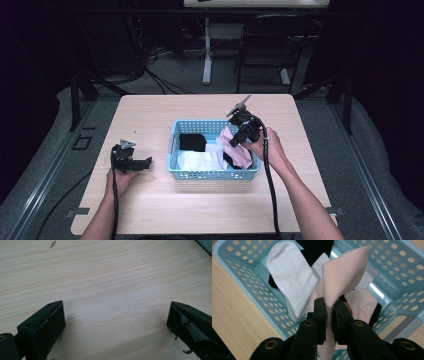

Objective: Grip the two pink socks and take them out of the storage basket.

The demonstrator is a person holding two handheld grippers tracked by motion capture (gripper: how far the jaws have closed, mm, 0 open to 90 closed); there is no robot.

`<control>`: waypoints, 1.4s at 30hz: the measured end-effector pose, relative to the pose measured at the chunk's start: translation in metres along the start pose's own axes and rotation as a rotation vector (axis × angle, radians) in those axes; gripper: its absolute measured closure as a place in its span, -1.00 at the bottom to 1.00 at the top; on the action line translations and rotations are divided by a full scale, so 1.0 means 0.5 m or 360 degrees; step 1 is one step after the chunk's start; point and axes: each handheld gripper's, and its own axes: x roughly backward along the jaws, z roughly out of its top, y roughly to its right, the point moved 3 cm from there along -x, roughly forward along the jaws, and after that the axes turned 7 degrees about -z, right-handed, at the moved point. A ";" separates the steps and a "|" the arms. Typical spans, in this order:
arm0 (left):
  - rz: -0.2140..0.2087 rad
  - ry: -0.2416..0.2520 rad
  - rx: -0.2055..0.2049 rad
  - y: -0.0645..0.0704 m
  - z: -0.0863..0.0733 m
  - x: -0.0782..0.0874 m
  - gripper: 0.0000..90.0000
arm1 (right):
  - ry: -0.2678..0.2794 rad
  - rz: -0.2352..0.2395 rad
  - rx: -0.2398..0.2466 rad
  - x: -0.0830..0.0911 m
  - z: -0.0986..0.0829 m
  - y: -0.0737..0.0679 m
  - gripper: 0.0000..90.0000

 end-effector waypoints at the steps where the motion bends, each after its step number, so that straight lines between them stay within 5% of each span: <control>1: 0.0000 0.0000 0.0000 0.000 0.000 0.000 -0.96 | 0.0000 0.0000 0.0000 0.000 0.000 0.000 0.82; 24: 0.0000 0.0000 0.0000 0.000 0.000 0.000 -0.96 | 0.0074 -0.0087 -0.0039 0.119 -0.020 0.049 0.82; 42: 0.0002 0.0000 0.0000 0.000 0.000 0.000 -0.96 | 0.0097 -0.0176 -0.0247 0.177 -0.114 0.151 0.84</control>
